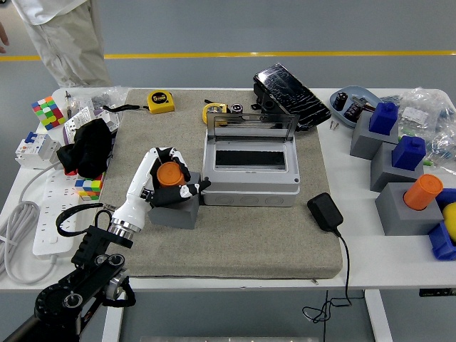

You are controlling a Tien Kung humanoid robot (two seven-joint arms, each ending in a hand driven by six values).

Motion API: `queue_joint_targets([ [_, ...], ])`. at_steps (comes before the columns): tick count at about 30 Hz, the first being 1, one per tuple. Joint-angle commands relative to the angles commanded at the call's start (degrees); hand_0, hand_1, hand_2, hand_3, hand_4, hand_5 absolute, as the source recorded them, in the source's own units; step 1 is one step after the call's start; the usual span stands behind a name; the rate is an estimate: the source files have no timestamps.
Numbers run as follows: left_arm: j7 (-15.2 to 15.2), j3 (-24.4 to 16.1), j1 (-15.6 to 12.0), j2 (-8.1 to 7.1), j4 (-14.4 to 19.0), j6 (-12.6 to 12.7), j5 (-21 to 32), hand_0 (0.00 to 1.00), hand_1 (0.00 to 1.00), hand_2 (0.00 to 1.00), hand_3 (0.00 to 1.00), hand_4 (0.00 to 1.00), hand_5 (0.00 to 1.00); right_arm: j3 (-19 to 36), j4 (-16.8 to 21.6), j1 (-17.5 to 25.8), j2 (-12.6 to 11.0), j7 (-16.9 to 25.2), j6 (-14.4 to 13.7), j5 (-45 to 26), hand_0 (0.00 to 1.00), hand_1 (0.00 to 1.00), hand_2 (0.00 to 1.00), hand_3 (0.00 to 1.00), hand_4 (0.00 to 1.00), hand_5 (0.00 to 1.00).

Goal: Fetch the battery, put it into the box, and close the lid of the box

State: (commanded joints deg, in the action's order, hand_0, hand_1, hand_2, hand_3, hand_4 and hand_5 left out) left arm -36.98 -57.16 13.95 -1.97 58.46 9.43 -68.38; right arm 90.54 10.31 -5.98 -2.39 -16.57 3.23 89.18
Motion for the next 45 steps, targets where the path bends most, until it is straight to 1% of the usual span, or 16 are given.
queue_joint_targets([
  [1,0.00,-0.21,0.07,-0.02,0.08,0.02,-0.26,0.016,0.002,0.075,0.114,0.998,0.002,0.08,0.00,-0.02,-0.01,-0.02,0.00,0.11,0.641,0.662,0.673,0.574,0.969,0.580],
  [5,0.25,-1.36,-0.07,-0.45,1.69,-0.15,-3.67,0.016,0.002,0.075,0.114,0.998,0.002,0.06,0.00,-0.03,0.01,-0.01,-0.02,-0.05,0.641,0.662,0.673,0.574,0.969,0.580],
  [9,5.48,-3.47,-0.18,-1.34,6.36,-0.56,-10.27,0.013,0.002,0.063,0.104,0.998,0.002,0.09,0.00,-0.03,-0.01,0.00,-0.04,-0.06,0.641,0.662,0.673,0.574,0.969,0.580],
  [12,9.41,-3.64,0.61,-2.28,10.43,-0.62,-14.95,0.013,0.002,0.063,0.104,0.998,0.002,0.19,0.00,0.00,-0.01,-0.05,-0.03,0.11,0.641,0.662,0.673,0.574,0.969,0.580],
  [16,14.38,-0.89,3.65,-3.54,14.89,-0.44,-20.06,0.013,0.002,0.063,0.100,0.998,0.002,0.06,0.00,0.00,-0.04,-0.04,-0.02,0.02,0.642,0.662,0.673,0.574,0.969,0.581],
  [19,17.61,2.29,6.78,-3.81,16.49,-0.49,-23.18,0.007,0.002,0.072,0.109,0.998,0.002,-0.18,0.00,-0.02,-0.06,-0.01,-0.01,-0.19,0.641,0.663,0.673,0.575,0.969,0.580],
  [20,19.28,3.97,8.52,-3.59,16.53,-0.51,-24.59,0.007,0.002,0.072,0.109,0.998,0.002,-0.23,0.00,-0.02,-0.08,-0.02,-0.01,-0.20,0.641,0.663,0.673,0.575,0.969,0.580],
  [26,26.96,11.45,17.22,-1.19,12.61,-1.26,-31.32,0.007,0.002,0.084,0.118,0.998,0.025,-0.66,0.00,-0.09,-0.16,-0.08,0.03,-0.46,0.641,0.662,0.673,0.575,0.969,0.580],
  [30,32.52,15.62,21.73,1.50,8.79,-2.23,-34.73,0.007,0.002,0.084,0.118,0.998,0.025,-0.85,0.00,-0.12,-0.17,-0.19,0.03,-0.60,0.641,0.662,0.673,0.575,0.969,0.580],
  [31,33.89,16.28,22.44,1.97,7.89,-2.66,-35.45,0.010,0.002,0.092,0.121,0.998,0.127,-0.91,0.00,-0.11,-0.17,-0.19,0.03,-0.67,0.642,0.662,0.673,0.575,0.969,0.580],
  [35,37.39,18.39,24.81,1.97,3.76,-3.11,-37.23,0.010,0.002,0.092,0.121,0.998,0.127,-0.92,0.00,-0.10,-0.18,-0.30,0.05,-0.57,0.642,0.662,0.673,0.575,0.969,0.580],
  [36,37.84,18.97,25.45,1.97,2.39,-2.91,-37.54,0.010,0.002,0.092,0.121,0.998,0.127,-1.04,0.00,-0.09,-0.20,-0.31,0.06,-0.64,0.642,0.662,0.673,0.575,0.969,0.580],
  [37,37.99,19.27,25.81,1.97,1.45,-2.71,-37.76,0.015,0.003,0.095,0.130,0.998,0.168,-1.10,0.00,-0.10,-0.21,-0.31,0.06,-0.66,0.642,0.663,0.673,0.575,0.970,0.580],
  [40,38.19,19.62,26.61,1.97,-1.01,-1.95,-38.08,0.015,0.003,0.095,0.130,0.998,0.168,-1.33,0.00,-0.12,-0.24,-0.29,0.08,-0.80,0.642,0.663,0.673,0.575,0.970,0.580],
  [42,38.05,19.44,26.87,1.97,-2.01,-1.51,-38.42,0.015,0.003,0.095,0.130,0.998,0.168,-1.41,0.00,-0.12,-0.25,-0.30,0.11,-0.75,0.642,0.663,0.673,0.575,0.970,0.580],
  [45,37.01,19.25,26.86,1.97,-2.45,-0.68,-37.95,0.050,0.036,0.131,0.171,0.998,0.208,-1.59,0.00,-0.06,-0.26,-0.27,0.13,-0.79,0.641,0.663,0.673,0.575,0.970,0.580],
])
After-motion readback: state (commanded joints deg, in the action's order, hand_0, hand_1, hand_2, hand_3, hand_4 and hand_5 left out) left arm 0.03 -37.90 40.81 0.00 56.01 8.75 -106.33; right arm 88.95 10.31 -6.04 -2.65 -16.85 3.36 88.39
